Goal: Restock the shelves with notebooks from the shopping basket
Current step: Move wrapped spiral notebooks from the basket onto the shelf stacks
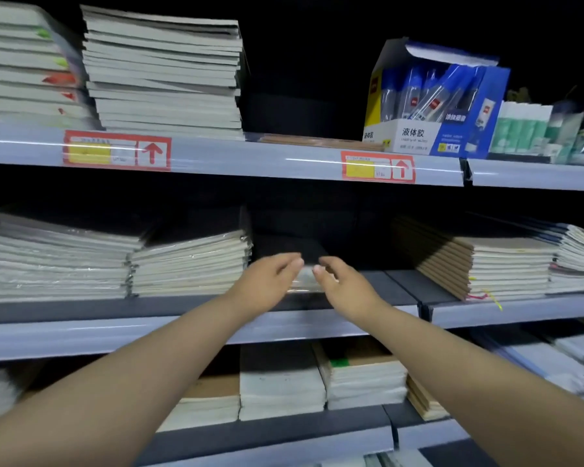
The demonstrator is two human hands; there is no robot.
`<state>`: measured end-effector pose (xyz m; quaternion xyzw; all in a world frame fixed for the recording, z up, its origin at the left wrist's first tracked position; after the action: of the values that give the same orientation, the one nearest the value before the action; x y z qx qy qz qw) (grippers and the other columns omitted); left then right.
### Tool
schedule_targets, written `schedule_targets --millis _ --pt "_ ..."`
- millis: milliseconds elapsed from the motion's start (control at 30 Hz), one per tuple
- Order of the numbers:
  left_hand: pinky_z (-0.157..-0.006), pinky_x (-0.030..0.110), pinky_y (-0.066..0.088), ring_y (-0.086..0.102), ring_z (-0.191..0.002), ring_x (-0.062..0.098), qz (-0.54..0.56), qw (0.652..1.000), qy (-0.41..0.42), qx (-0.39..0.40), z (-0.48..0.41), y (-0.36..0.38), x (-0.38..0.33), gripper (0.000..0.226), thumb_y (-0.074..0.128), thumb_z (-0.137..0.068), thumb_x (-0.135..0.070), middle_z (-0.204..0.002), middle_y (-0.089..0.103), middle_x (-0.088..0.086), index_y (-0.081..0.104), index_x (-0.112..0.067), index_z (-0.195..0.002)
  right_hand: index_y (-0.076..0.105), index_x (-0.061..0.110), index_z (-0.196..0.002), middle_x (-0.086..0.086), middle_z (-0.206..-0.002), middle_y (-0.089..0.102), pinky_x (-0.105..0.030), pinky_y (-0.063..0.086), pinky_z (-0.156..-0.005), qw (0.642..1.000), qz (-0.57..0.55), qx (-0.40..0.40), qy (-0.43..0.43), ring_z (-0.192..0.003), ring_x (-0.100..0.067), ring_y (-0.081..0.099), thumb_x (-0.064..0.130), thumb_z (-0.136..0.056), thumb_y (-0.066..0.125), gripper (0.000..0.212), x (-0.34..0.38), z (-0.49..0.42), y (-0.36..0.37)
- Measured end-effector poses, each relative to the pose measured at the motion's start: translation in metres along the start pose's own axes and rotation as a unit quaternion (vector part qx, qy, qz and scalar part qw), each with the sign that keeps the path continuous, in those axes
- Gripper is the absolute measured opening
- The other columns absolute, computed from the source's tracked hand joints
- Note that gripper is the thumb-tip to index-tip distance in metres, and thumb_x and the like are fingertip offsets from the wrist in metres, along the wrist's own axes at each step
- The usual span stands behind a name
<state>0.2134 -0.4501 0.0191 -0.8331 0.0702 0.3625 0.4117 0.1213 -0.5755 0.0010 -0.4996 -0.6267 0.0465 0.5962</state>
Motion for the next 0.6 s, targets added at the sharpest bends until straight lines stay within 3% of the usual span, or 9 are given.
schedule_targets --millis 100,167,333,467,600 --pt "-0.112 0.03 0.03 0.044 -0.133 0.007 0.201 0.978 -0.054 -0.007 0.015 -0.005 0.001 0.062 0.028 -0.096 -0.061 -0.147 0.046 -0.007 0.038 -0.026 -0.147 0.03 0.032 -0.147 0.002 -0.15 0.039 -0.032 0.033 -0.107 0.999 -0.042 -0.022 -0.013 -0.135 -0.017 0.038 0.057 -0.096 0.039 0.058 0.011 0.019 0.0" --pt "-0.113 0.031 0.029 0.043 -0.134 0.01 0.261 0.962 -0.076 0.002 0.031 -0.007 0.003 0.067 0.022 -0.096 -0.062 -0.15 0.043 -0.003 0.03 -0.024 -0.151 0.028 0.035 -0.148 0.005 -0.148 0.041 -0.028 0.033 -0.1 0.998 -0.055 -0.021 -0.022 -0.132 -0.013 0.041 0.059 -0.095 0.039 0.059 0.021 0.036 0.007" --pt "-0.117 0.035 0.026 0.043 -0.135 0.011 0.277 0.956 -0.097 0.0 0.077 -0.011 0.014 0.063 0.019 -0.099 -0.058 -0.149 0.044 0.0 0.034 -0.022 -0.149 0.028 0.034 -0.148 0.007 -0.14 0.048 -0.023 0.033 -0.094 0.994 -0.09 -0.009 -0.056 -0.127 -0.01 0.045 0.056 -0.095 0.04 0.058 0.046 0.075 0.032" --pt "-0.11 0.03 0.031 0.042 -0.136 0.015 0.298 0.944 -0.141 0.02 0.126 -0.004 0.036 0.065 0.018 -0.099 -0.057 -0.15 0.043 0.003 0.032 -0.019 -0.15 0.029 0.035 -0.147 0.021 -0.121 0.049 -0.022 0.03 -0.094 0.995 -0.086 0.015 -0.036 -0.121 -0.003 0.043 0.055 -0.097 0.039 0.055 0.057 0.108 0.059" --pt "-0.106 0.03 0.031 0.04 -0.138 0.019 0.318 0.926 -0.2 0.034 0.171 0.007 0.065 0.064 0.018 -0.1 -0.056 -0.152 0.04 0.006 0.029 -0.019 -0.151 0.03 0.032 -0.147 0.015 -0.121 0.05 -0.023 0.03 -0.094 0.997 -0.07 0.043 -0.012 -0.118 -0.005 0.045 0.053 -0.098 0.039 0.055 0.057 0.141 0.09"
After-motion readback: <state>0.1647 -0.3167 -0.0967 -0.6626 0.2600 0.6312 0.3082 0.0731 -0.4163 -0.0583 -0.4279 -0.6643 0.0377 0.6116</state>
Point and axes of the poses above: each hand's wrist, its own z-axis away from the middle knuckle, its own y-axis out of the palm, x = y × z, the point moved 7 cm from there along -z, towards the middle knuckle
